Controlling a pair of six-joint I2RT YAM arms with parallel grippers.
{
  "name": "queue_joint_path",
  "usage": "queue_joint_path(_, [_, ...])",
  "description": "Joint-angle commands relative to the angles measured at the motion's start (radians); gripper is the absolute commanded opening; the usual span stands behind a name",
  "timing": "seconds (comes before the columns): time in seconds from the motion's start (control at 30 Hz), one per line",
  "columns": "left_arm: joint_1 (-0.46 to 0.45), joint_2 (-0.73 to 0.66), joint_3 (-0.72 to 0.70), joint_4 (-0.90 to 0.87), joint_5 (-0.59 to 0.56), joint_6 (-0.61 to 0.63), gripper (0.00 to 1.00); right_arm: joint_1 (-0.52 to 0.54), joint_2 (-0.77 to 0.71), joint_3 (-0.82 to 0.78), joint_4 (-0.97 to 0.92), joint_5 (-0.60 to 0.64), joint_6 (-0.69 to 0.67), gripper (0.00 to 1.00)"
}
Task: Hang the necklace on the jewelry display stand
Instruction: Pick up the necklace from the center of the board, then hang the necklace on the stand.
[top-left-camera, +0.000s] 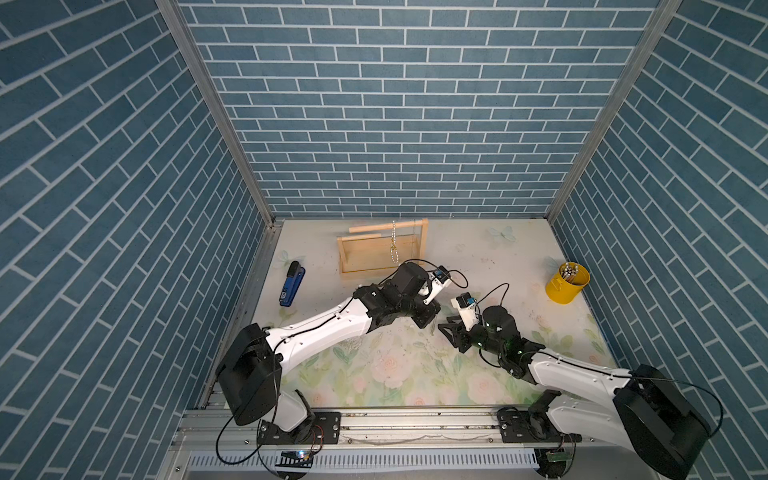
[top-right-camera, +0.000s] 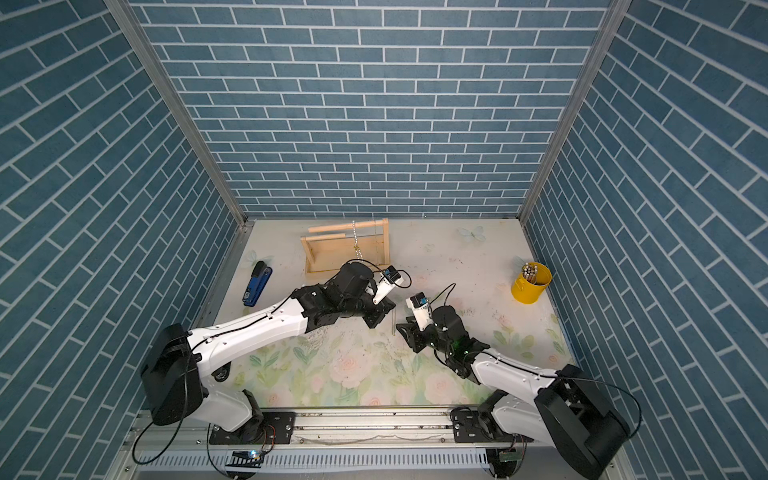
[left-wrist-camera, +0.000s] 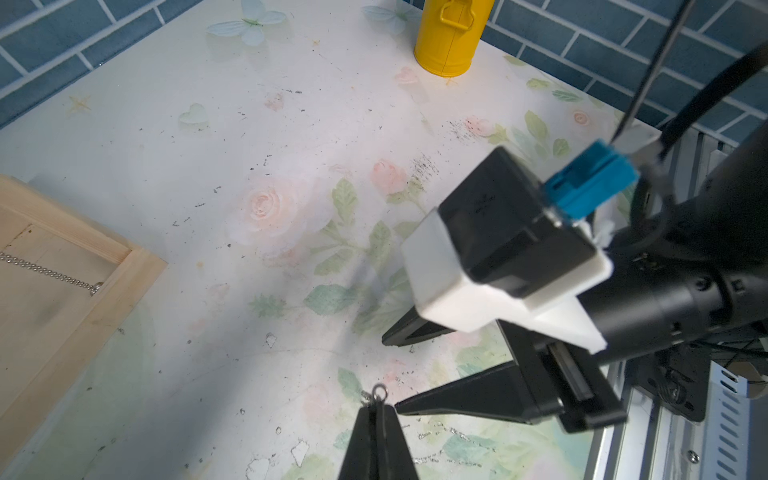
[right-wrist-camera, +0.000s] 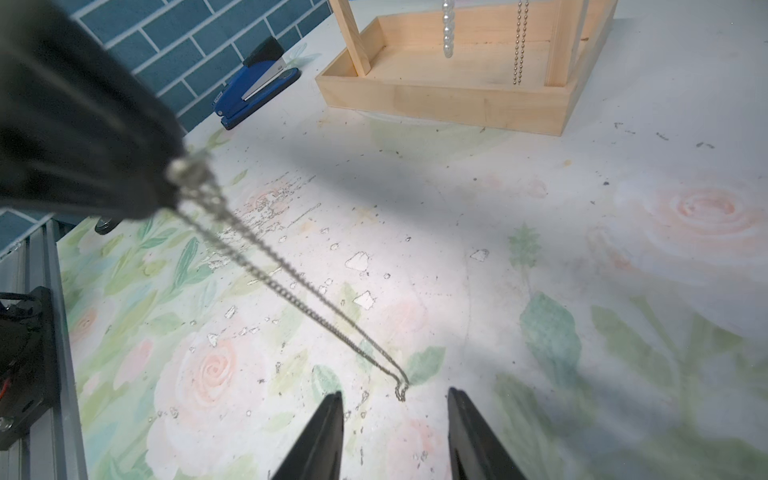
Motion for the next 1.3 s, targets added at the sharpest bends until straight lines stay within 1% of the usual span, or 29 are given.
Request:
queue_joint_path(0.0, [0.008, -0.025, 0.007, 0.009, 0.025, -0.009, 0.00, 0.010, 0.028, 0.035, 0.083, 0.000, -0.030, 0.44])
queue_joint_path(0.17, [0.011, -0.033, 0.007, 0.010, 0.030, -0.008, 0.00, 0.016, 0.065, 0.050, 0.105, 0.006, -0.031, 0.43])
queue_joint_path(0.3, [0.014, -0.044, 0.002, 0.010, 0.036, -0.009, 0.00, 0.017, 0.085, 0.062, 0.100, 0.053, -0.033, 0.40])
queue_joint_path(0.43, [0.019, -0.055, -0.004, 0.009, 0.037, -0.009, 0.00, 0.017, 0.071, 0.068, 0.080, 0.048, -0.046, 0.40])
queue_joint_path(0.63, [0.022, -0.064, -0.008, 0.011, 0.049, -0.011, 0.00, 0.017, 0.038, 0.054, 0.063, 0.072, -0.061, 0.39])
queue_joint_path(0.9, [0.022, -0.062, 0.003, 0.014, 0.070, -0.020, 0.00, 0.017, 0.079, 0.082, 0.091, 0.036, -0.056, 0.38])
queue_joint_path(1.0, [0.022, -0.065, 0.004, 0.013, 0.076, -0.023, 0.00, 0.017, 0.081, 0.088, 0.105, 0.043, -0.055, 0.36])
queue_joint_path(1.2, [0.023, -0.077, -0.002, 0.022, 0.070, -0.034, 0.00, 0.019, 0.113, 0.107, 0.153, -0.029, -0.055, 0.36])
queue_joint_path(1.23, [0.024, -0.080, 0.000, 0.024, 0.071, -0.035, 0.00, 0.018, 0.120, 0.113, 0.152, -0.033, -0.055, 0.35])
queue_joint_path(1.27, [0.025, -0.084, -0.002, 0.023, 0.072, -0.035, 0.00, 0.018, 0.125, 0.118, 0.147, -0.031, -0.057, 0.31])
